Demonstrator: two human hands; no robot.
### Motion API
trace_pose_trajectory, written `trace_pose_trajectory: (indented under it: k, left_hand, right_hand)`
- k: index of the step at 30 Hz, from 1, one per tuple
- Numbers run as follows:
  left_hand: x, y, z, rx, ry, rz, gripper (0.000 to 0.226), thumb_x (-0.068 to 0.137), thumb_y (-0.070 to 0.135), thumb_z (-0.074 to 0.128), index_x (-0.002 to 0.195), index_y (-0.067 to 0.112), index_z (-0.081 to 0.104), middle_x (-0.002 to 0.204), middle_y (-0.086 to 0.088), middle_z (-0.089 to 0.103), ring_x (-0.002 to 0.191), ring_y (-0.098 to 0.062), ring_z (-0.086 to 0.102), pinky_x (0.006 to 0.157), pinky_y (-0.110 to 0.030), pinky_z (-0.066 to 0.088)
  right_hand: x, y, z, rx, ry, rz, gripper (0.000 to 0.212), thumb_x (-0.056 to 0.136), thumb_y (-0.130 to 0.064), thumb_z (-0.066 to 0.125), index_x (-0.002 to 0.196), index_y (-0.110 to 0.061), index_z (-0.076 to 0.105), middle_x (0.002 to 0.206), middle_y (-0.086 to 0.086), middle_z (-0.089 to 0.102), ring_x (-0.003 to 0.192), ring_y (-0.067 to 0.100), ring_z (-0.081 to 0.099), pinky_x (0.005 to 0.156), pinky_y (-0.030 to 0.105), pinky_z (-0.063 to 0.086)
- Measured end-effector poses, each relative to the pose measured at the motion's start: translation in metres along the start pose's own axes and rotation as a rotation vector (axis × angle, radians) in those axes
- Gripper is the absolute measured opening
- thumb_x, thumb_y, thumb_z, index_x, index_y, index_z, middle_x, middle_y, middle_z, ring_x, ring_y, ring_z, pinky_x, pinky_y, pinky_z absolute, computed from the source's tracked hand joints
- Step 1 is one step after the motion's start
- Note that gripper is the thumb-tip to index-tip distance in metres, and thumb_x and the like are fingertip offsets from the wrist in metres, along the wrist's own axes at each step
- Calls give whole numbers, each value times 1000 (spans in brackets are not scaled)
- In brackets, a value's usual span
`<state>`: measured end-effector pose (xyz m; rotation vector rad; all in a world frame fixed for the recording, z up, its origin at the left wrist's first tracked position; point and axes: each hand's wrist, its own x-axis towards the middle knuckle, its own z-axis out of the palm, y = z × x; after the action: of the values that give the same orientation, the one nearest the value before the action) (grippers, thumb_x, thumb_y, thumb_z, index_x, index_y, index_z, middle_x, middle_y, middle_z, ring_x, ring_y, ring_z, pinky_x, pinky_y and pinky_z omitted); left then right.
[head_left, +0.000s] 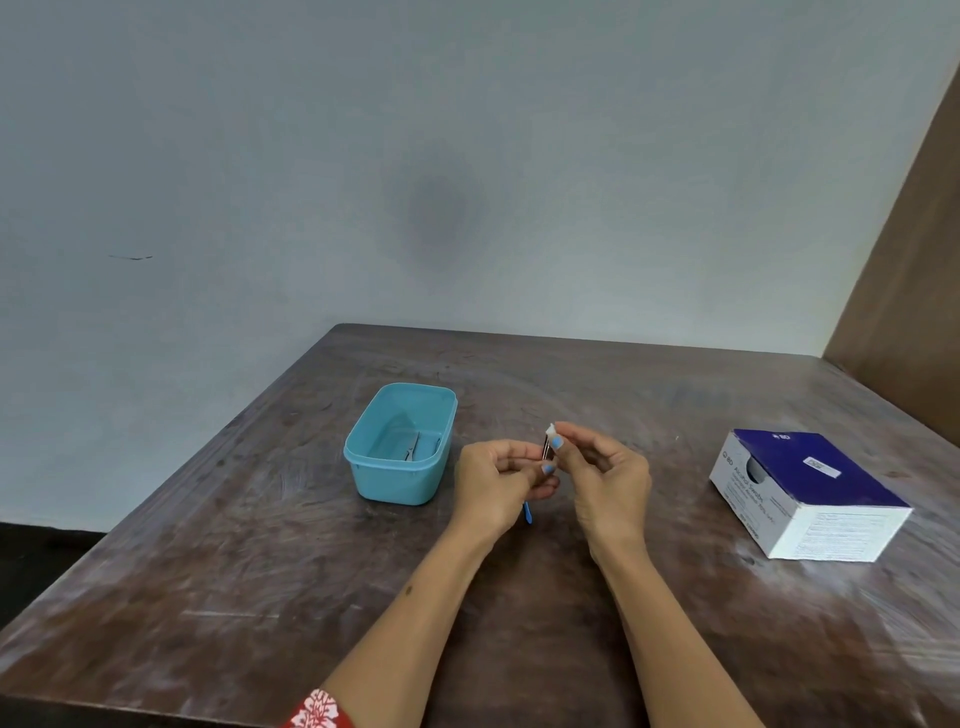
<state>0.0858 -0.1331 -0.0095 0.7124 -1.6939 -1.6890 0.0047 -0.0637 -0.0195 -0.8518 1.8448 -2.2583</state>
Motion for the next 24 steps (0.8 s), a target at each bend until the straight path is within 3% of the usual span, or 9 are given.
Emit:
trace_pose_trajectory:
  k: [8, 14, 19, 24]
  left_hand:
    - [2, -4, 2, 12, 85, 26, 14, 82, -3, 65, 94, 3, 69, 83, -12, 71, 74, -20, 72, 69, -29, 60]
    - [0, -3, 3, 32, 22, 1, 16, 82, -3, 65, 96, 3, 69, 83, -11, 72, 73, -16, 71, 68, -26, 59]
    - [1, -6, 2, 30, 103, 51, 16, 82, -2, 65, 95, 5, 70, 84, -9, 72, 75, -17, 71, 69, -26, 59]
    - [0, -6, 5, 30, 29, 24, 22, 80, -4, 66, 101, 2, 68, 89, -13, 72, 79, -19, 71, 72, -28, 59]
  right_hand:
    - [-2, 0, 1, -102, 12, -39, 19, 77, -2, 73, 86, -19, 74, 77, -9, 72, 74, 2, 69, 66, 11, 52]
    - [-3, -3, 0, -130, 65, -75, 17, 79, -1, 70, 88, -14, 75, 75, -11, 69, 71, -6, 66, 63, 4, 47]
    - [-3, -1, 3, -165, 29, -23, 20, 74, -5, 76, 78, -25, 73, 70, -14, 69, 68, -2, 66, 63, 8, 49]
    - [-2, -2, 0, -206, 97, -57, 15, 79, -6, 72, 89, -17, 74, 74, -14, 68, 73, -10, 63, 64, 3, 47]
